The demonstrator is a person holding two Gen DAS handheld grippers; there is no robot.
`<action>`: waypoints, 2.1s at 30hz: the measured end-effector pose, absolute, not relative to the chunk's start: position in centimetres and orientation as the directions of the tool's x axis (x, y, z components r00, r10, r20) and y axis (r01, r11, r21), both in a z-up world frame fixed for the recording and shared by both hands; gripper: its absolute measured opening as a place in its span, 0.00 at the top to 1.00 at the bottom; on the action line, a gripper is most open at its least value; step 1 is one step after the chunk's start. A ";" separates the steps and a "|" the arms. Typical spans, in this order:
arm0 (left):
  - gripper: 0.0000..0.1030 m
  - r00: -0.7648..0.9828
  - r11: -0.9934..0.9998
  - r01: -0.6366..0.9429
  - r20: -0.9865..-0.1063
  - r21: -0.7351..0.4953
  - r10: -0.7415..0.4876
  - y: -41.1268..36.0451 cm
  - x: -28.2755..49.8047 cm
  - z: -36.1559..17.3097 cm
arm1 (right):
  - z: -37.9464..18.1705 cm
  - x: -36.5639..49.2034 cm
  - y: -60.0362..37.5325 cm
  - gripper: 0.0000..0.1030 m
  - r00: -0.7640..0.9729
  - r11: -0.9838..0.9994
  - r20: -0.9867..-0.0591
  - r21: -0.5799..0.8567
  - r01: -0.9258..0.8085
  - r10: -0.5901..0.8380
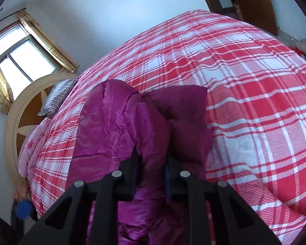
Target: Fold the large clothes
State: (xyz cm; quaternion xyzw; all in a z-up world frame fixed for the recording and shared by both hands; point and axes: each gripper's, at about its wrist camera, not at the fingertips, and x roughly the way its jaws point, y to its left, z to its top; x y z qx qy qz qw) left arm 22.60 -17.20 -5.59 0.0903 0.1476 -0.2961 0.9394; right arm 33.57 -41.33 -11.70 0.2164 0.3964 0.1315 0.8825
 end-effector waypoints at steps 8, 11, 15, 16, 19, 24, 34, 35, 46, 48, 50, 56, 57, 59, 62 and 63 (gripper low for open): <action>0.10 0.765 0.862 0.505 -0.485 0.043 -0.424 -17.8 28.5 -11.3 | -5.1 31.7 -40.2 0.60 0.800 0.897 -0.569 0.432 0.095 0.189; 0.10 0.779 0.859 0.506 -0.467 0.075 -0.418 -17.7 27.8 -11.0 | -2.7 31.5 -38.8 0.41 0.844 0.827 -0.455 0.562 0.026 0.283; 0.10 0.781 0.868 0.495 -0.460 0.044 -0.422 -16.0 28.2 -10.2 | -3.3 34.2 -36.2 0.25 0.824 0.732 -0.370 0.677 -0.076 0.428; 0.10 0.794 0.879 0.476 -0.445 0.033 -0.413 -14.8 28.1 -9.6 | -3.9 34.8 -35.9 0.29 0.826 0.739 -0.359 0.667 -0.098 0.434; 0.10 0.831 0.910 0.415 -0.408 0.000 -0.379 -12.4 28.5 -8.4 | -6.9 35.5 -37.1 0.29 0.840 0.760 -0.393 0.649 -0.034 0.373; 0.09 0.845 0.940 0.323 -0.414 -0.109 -0.338 -12.6 31.7 -6.4 | -10.2 34.5 -39.1 0.33 0.873 0.826 -0.437 0.559 0.073 0.218; 0.07 0.800 0.957 0.271 -0.578 0.108 -0.161 -19.7 35.8 -11.9 | -13.2 34.6 -38.9 0.34 0.873 0.889 -0.460 0.451 0.075 0.160; 0.05 0.800 0.961 0.256 -0.581 0.106 -0.150 -19.7 35.9 -12.1 | -13.7 34.9 -39.4 0.34 0.866 0.877 -0.469 0.473 0.081 0.173; 0.01 0.705 0.963 0.268 -0.681 -0.001 -0.197 -19.0 37.8 -13.7 | -15.2 36.7 -39.6 0.35 0.797 0.870 -0.577 0.470 0.147 0.177; 0.01 0.702 0.964 0.267 -0.685 -0.001 -0.195 -19.1 37.7 -13.9 | -15.4 36.8 -39.6 0.35 0.791 0.870 -0.586 0.469 0.153 0.177; 0.01 0.696 0.963 0.269 -0.691 -0.005 -0.198 -19.1 37.8 -14.1 | -15.5 37.0 -39.6 0.35 0.785 0.872 -0.595 0.463 0.159 0.173; 0.01 0.687 0.962 0.271 -0.698 -0.012 -0.202 -19.1 38.1 -14.3 | -15.7 37.4 -39.6 0.35 0.773 0.872 -0.610 0.460 0.168 0.172; 0.01 0.686 0.962 0.272 -0.699 -0.011 -0.202 -19.2 38.2 -14.3 | -15.7 37.4 -39.6 0.35 0.771 0.874 -0.614 0.455 0.171 0.169; 0.01 0.684 0.962 0.272 -0.701 -0.012 -0.202 -19.1 38.3 -14.3 | -15.7 37.5 -39.4 0.35 0.766 0.878 -0.622 0.445 0.176 0.161; 0.01 0.698 0.964 0.267 -0.691 0.007 -0.188 -19.2 38.1 -13.6 | -15.8 37.4 -39.5 0.35 0.770 0.877 -0.617 0.449 0.174 0.163; 0.01 0.715 0.968 0.250 -0.678 0.022 -0.169 -19.2 38.0 -13.1 | -15.9 37.3 -39.6 0.35 0.772 0.874 -0.614 0.454 0.173 0.166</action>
